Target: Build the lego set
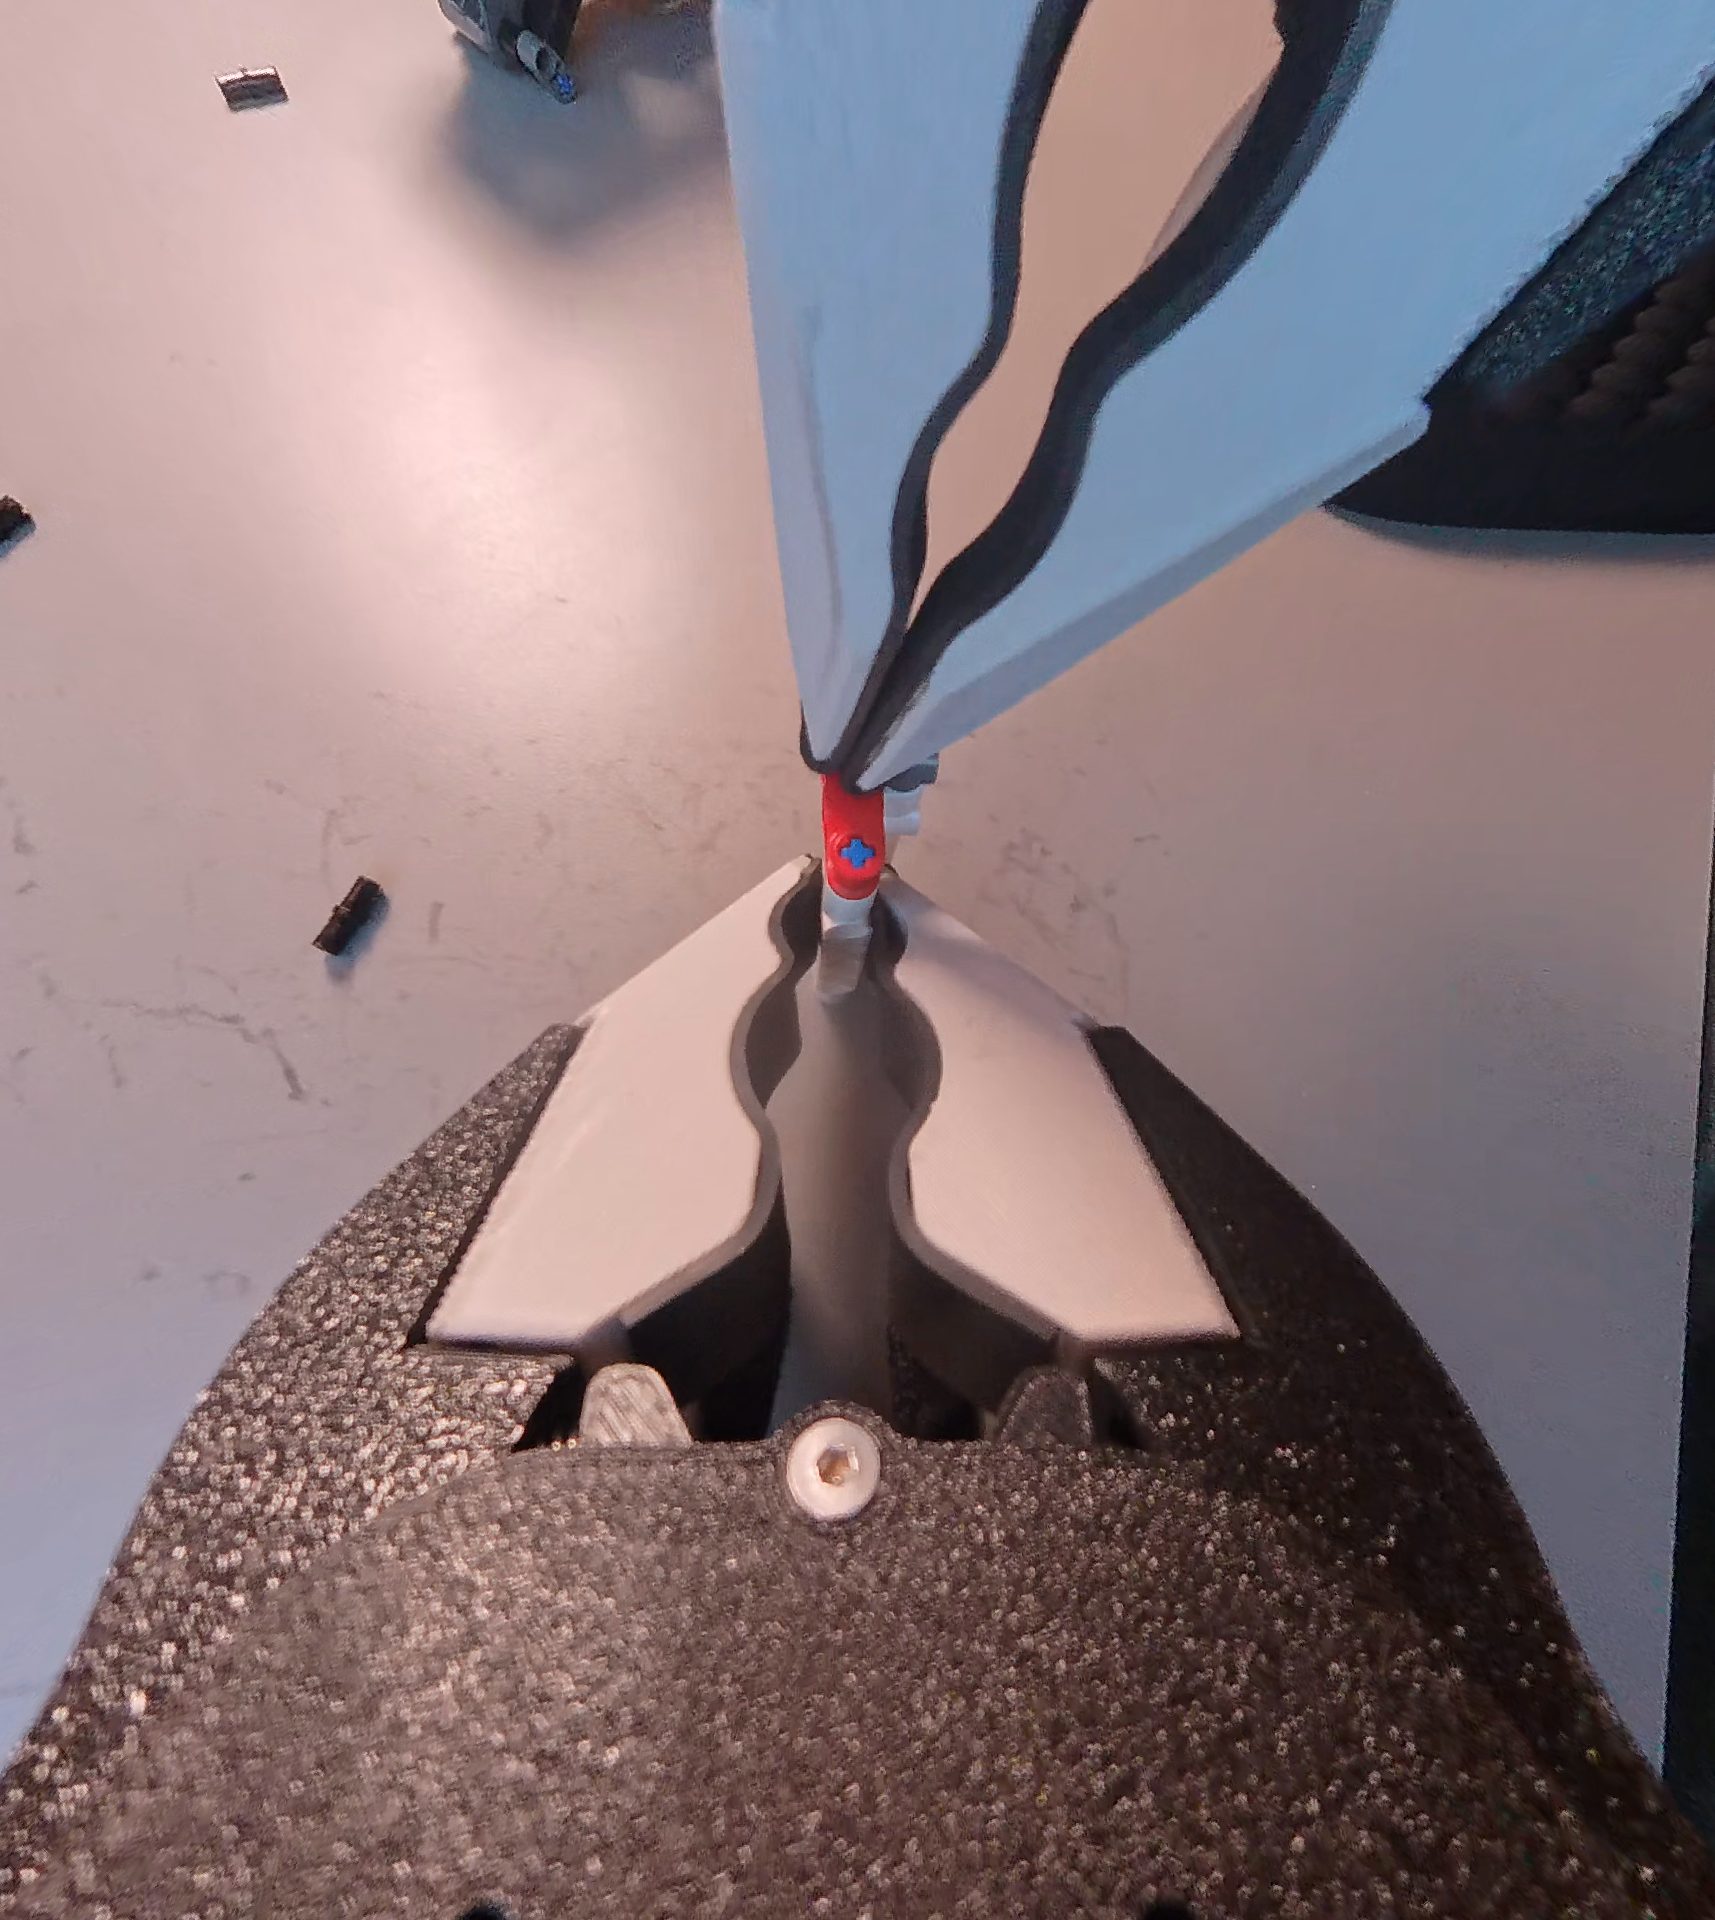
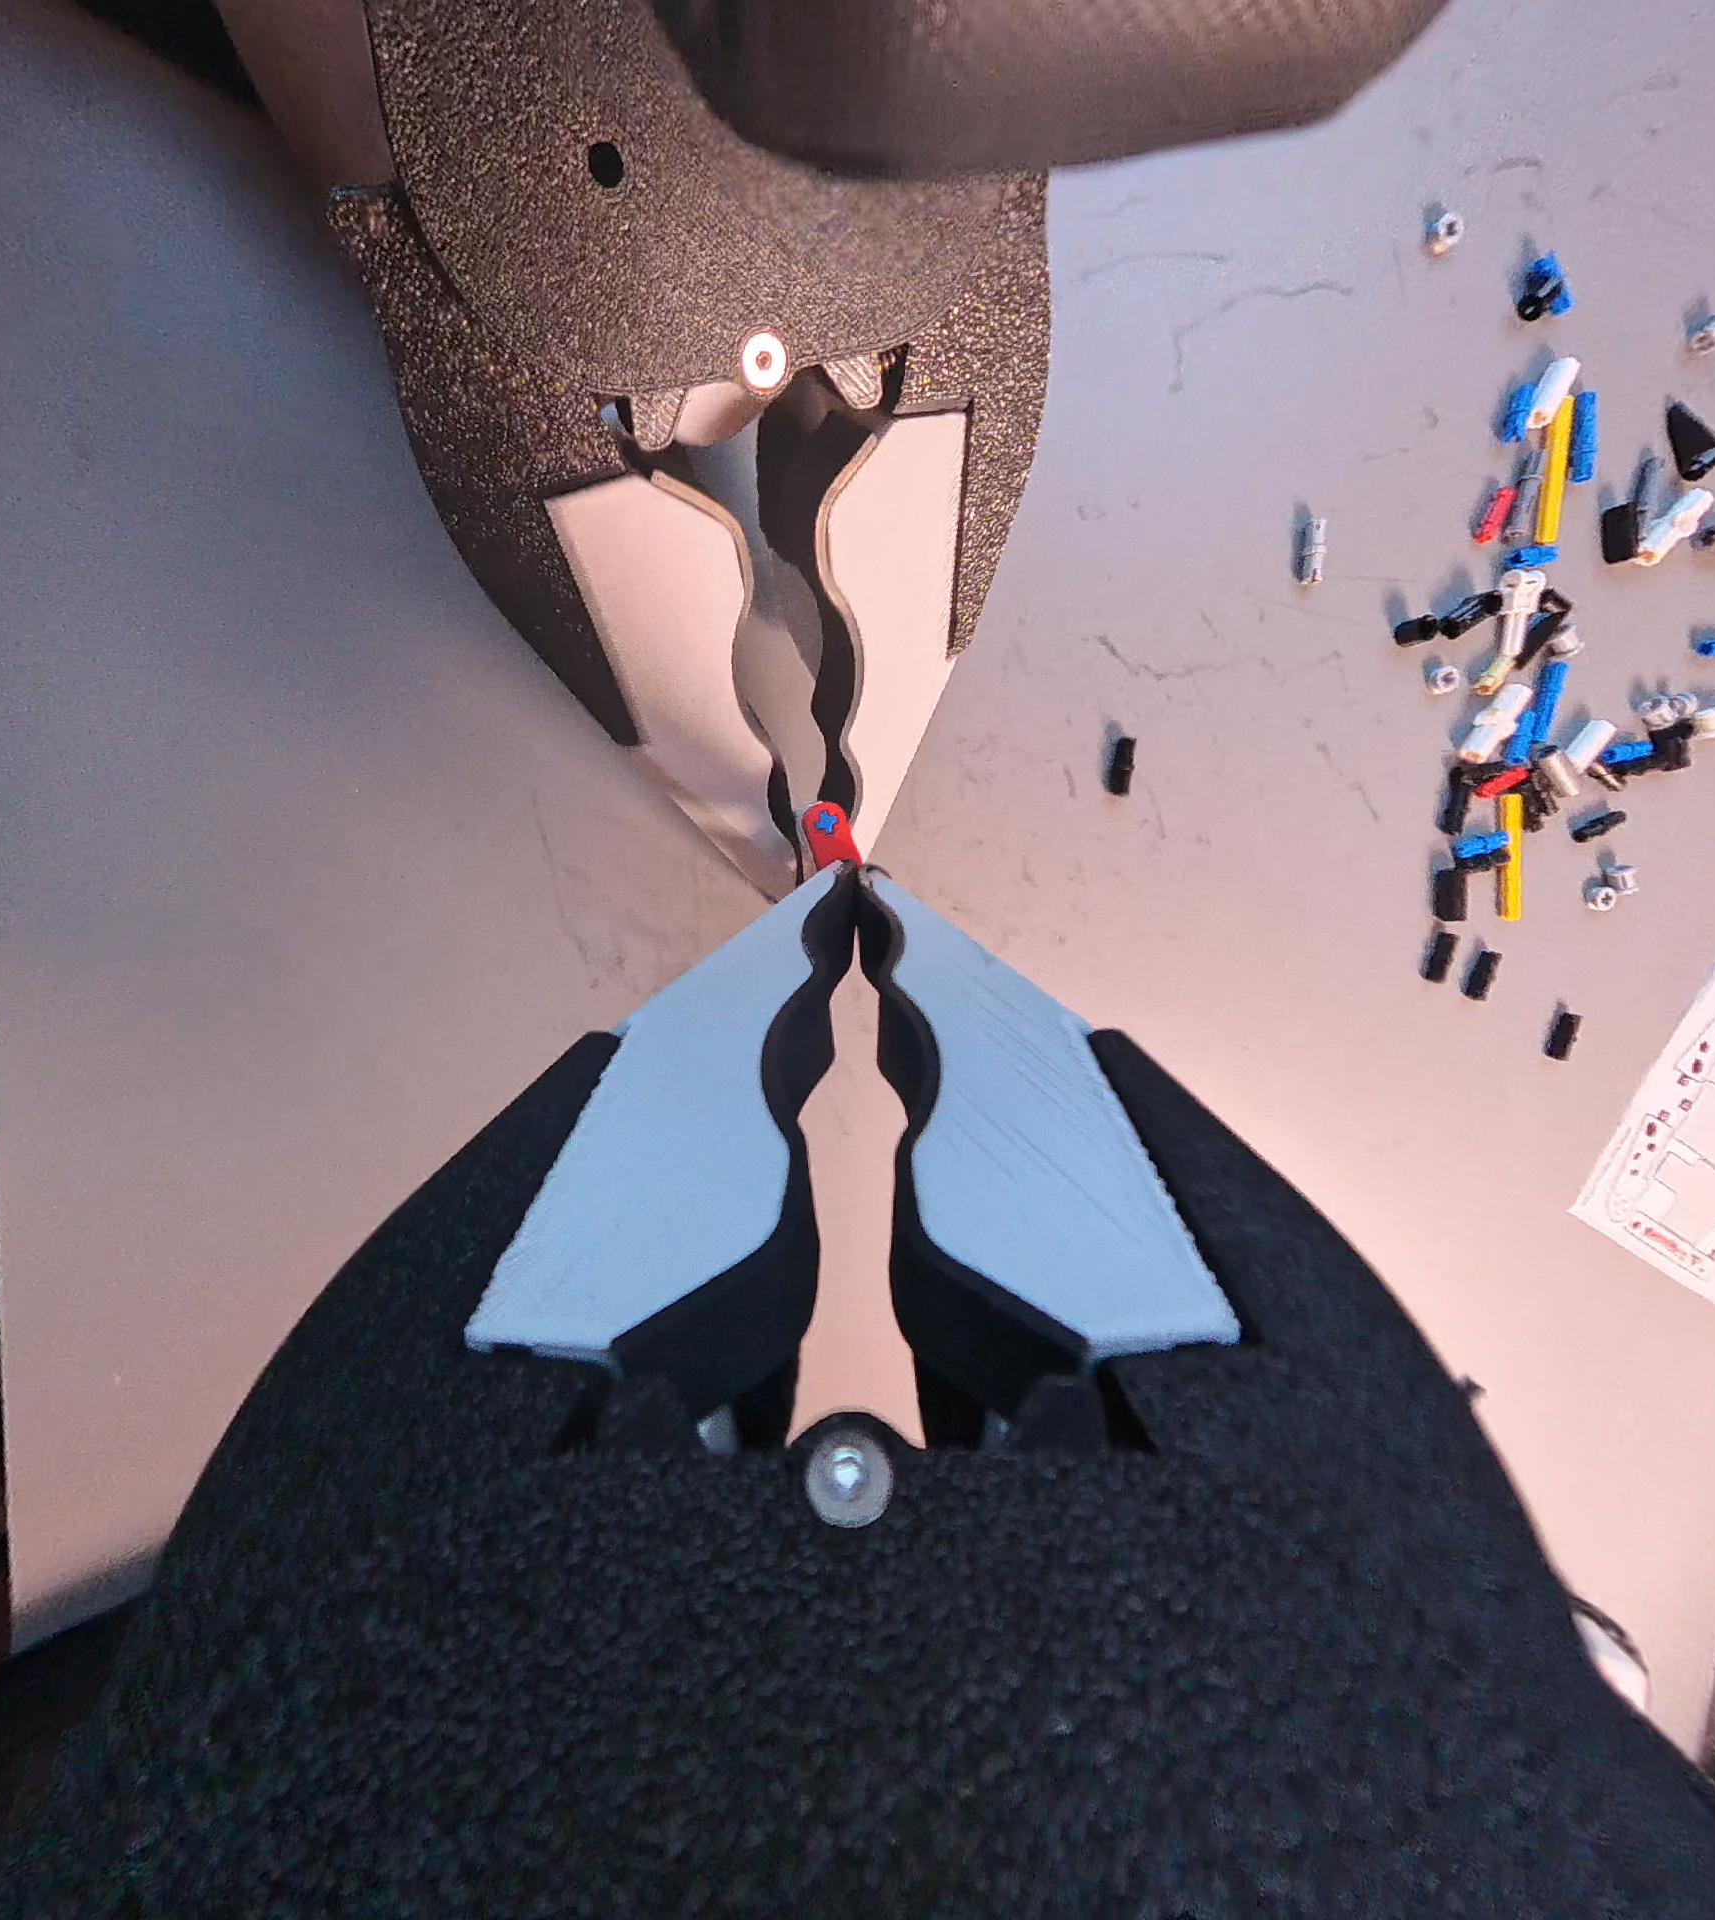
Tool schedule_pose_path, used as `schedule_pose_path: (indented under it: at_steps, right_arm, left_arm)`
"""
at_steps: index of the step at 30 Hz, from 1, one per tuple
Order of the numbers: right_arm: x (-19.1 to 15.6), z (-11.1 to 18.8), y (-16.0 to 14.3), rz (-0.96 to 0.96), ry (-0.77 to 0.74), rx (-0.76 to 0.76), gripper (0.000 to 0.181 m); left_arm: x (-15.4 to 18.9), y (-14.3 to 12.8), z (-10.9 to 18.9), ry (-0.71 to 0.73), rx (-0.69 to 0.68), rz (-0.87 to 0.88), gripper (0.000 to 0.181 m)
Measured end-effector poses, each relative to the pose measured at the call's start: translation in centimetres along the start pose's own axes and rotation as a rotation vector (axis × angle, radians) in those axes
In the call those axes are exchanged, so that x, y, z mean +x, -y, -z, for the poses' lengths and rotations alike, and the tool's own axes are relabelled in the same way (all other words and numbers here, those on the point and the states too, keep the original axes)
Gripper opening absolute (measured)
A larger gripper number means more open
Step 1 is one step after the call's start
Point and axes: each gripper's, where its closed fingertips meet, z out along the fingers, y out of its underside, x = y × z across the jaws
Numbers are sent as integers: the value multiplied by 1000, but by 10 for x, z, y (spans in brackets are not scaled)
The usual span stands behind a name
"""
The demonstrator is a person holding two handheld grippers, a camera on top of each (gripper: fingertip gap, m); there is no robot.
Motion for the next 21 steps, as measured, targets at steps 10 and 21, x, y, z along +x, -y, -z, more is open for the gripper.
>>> schedule_pose_path:
  at_steps: [10, 21]
  right_arm:
    - [6, -5, -2, -115, -212, 404, 41]
    - [48, 7, 20, 253, -785, 439, 50]
  left_arm:
    - [-9, 13, 14, -86, 114, 167, 7]
    - [-38, 65, 43, -425, 478, 787, 8]
